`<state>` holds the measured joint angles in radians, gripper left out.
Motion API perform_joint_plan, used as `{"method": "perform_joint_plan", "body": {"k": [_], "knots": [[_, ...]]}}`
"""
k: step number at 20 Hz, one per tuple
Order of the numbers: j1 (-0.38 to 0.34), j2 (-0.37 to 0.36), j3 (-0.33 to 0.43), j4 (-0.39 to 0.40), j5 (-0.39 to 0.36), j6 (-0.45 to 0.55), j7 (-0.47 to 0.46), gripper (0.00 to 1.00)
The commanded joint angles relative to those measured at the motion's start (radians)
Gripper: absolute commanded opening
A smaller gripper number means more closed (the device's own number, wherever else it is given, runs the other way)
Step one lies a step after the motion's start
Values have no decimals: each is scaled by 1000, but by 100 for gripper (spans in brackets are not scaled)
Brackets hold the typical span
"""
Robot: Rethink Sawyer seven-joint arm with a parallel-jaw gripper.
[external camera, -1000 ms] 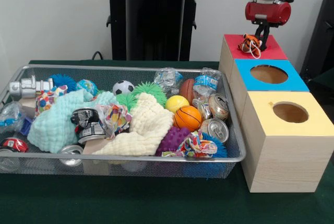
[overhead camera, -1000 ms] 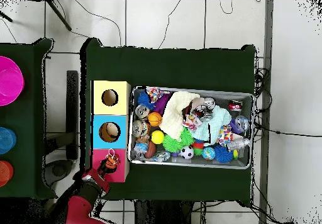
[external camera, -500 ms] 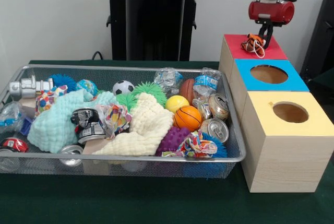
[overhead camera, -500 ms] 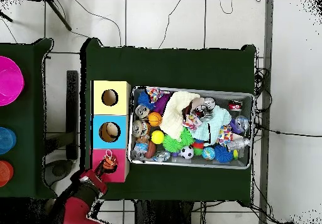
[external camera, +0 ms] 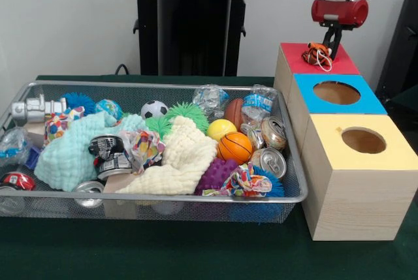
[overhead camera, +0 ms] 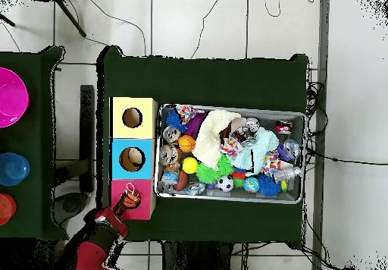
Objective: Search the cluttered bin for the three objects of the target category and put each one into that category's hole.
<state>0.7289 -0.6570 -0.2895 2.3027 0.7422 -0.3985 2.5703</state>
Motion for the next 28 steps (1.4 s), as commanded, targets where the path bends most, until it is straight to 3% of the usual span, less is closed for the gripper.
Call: {"method": "perform_joint_plan", "body": {"k": [1, 7, 26, 27, 28], "knots": [[4, -12, 112, 46, 36, -2, 319, 0], [-8, -20, 129, 74, 1, -35, 347, 0], [-7, -14, 143, 92, 13, -64, 353, 0], [-4, -16, 140, 93, 23, -55, 348, 100], [-4, -17, 140, 92, 25, -51, 346, 100]]}}
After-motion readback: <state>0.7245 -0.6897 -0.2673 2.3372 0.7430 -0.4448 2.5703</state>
